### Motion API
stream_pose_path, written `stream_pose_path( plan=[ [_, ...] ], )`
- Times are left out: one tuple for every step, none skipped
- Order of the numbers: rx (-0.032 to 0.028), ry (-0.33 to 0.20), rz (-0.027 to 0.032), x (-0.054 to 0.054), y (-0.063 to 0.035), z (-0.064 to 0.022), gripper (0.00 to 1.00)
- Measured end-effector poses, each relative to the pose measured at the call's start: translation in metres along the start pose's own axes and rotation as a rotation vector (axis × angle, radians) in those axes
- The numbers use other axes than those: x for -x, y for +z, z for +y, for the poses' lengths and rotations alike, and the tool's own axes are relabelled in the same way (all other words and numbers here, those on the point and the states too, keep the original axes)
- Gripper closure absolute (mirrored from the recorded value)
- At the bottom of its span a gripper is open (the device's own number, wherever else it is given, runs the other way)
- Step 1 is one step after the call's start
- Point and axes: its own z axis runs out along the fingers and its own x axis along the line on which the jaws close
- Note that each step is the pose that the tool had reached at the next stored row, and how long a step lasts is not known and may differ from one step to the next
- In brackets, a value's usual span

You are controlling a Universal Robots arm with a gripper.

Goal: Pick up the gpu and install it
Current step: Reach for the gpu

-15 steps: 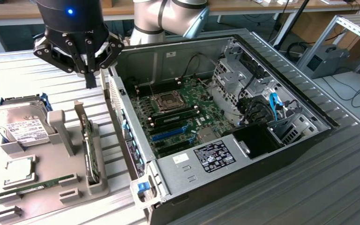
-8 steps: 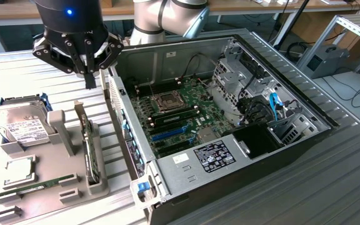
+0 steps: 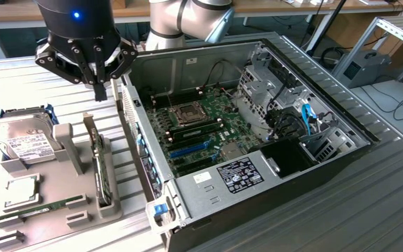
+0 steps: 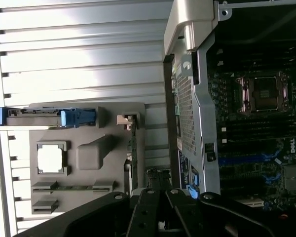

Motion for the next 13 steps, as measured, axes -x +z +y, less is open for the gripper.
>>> stream_pose_path(
  plan=[
    [0.0000, 0.000, -0.0001, -0.0002, 0.0000, -0.0005, 0.89],
    [0.0000, 0.000, 0.0000, -0.0002, 0.0000, -0.0008, 0.89],
    [0.0000, 0.000, -0.0001, -0.0003, 0.0000, -0.0011, 0.89],
    [0.0000, 0.000, 0.0000, -0.0004, -0.0001, -0.0015, 0.89],
    [0.0000, 0.000, 0.0000, -0.0005, -0.0001, -0.0018, 0.89],
    [0.0000, 0.000, 0.0000, -0.0006, -0.0001, -0.0022, 0.89],
    [0.0000, 0.000, 0.0000, -0.0007, -0.0001, -0.0026, 0.89],
    [0.0000, 0.000, 0.0000, -0.0007, -0.0001, -0.0029, 0.89],
    [0.0000, 0.000, -0.0001, -0.0008, -0.0001, -0.0032, 0.89],
    [0.0000, 0.000, -0.0001, -0.0008, -0.0001, -0.0035, 0.89],
    [0.0001, 0.000, -0.0001, -0.0009, -0.0001, -0.0039, 0.89],
    [0.0000, 0.000, -0.0001, -0.0009, -0.0001, -0.0042, 0.89],
    [0.0000, 0.000, -0.0001, -0.0010, -0.0001, -0.0045, 0.89]
  ],
)
